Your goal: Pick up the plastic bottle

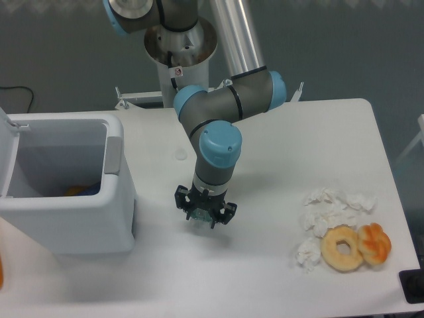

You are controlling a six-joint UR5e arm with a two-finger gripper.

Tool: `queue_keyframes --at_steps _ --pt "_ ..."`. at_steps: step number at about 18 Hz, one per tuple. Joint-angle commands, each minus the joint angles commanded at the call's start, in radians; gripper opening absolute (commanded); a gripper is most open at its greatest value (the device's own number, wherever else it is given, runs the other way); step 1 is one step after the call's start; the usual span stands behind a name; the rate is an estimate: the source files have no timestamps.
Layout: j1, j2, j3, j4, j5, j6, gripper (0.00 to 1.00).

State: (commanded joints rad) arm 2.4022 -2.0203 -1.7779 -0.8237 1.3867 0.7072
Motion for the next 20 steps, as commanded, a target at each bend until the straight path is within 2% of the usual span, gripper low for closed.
queue_keyframes --at_steps 10,14,20 --pt "-0.002 0.012 0.014 0.0 0.0 0.002 0.57" --pt "-0.006 0.061 0.095 0.0 -0.027 -0.009 0.57" --pt "-0.002 0.078 0.231 0.003 -0.089 -0.015 0.57"
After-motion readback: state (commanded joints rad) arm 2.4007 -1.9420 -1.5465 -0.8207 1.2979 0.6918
